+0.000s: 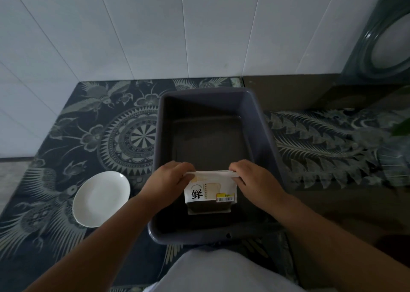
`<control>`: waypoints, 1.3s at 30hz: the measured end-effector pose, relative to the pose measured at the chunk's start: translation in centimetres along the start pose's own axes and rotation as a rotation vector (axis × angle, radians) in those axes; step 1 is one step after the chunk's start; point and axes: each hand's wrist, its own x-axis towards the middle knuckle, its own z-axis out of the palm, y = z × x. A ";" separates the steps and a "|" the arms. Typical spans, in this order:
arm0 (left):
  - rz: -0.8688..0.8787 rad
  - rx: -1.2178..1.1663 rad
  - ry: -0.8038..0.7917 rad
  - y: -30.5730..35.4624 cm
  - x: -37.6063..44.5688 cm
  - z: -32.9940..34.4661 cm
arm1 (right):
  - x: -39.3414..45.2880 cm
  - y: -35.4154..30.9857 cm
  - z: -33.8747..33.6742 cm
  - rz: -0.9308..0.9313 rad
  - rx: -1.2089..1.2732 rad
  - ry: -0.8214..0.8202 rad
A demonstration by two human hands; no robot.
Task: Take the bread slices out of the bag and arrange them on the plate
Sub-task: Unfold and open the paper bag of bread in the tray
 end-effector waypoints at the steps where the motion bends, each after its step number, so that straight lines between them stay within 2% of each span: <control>1: 0.041 0.041 0.000 0.0 0.0 -0.1 | 0.0 0.1 0.0 -0.058 -0.041 0.004; 4: 0.161 0.210 -0.026 0.1 0.0 -0.2 | 0.0 0.4 0.1 -0.134 -0.052 0.036; 8: 0.227 0.308 -0.034 0.1 -0.3 -0.5 | 0.0 0.6 0.1 -0.058 0.083 0.044; 11: 0.182 0.226 -0.013 0.0 -0.1 -0.9 | 0.3 0.6 -0.4 0.023 0.255 0.015; 17: 0.008 -0.109 -0.007 0.4 0.0 -0.8 | 1.2 0.4 -1.3 0.207 0.465 0.010; 22: -0.042 -0.134 0.020 0.5 -0.3 -0.8 | 1.1 0.0 -1.6 0.285 0.560 0.026; 26: -0.003 -0.016 -0.002 0.5 -0.7 -1.0 | 0.8 -0.3 -1.5 0.240 0.515 0.061; 32: 0.026 -0.104 0.035 0.7 -0.4 -1.3 | 0.8 -0.6 -2.2 0.140 0.454 -0.021; 37: -0.184 -0.262 -0.033 0.6 -0.1 -1.5 | 0.9 -1.0 -2.6 0.147 0.504 0.034; 39: -0.200 -0.287 -0.075 0.6 0.1 -1.6 | 1.1 -1.0 -2.8 0.168 0.488 0.032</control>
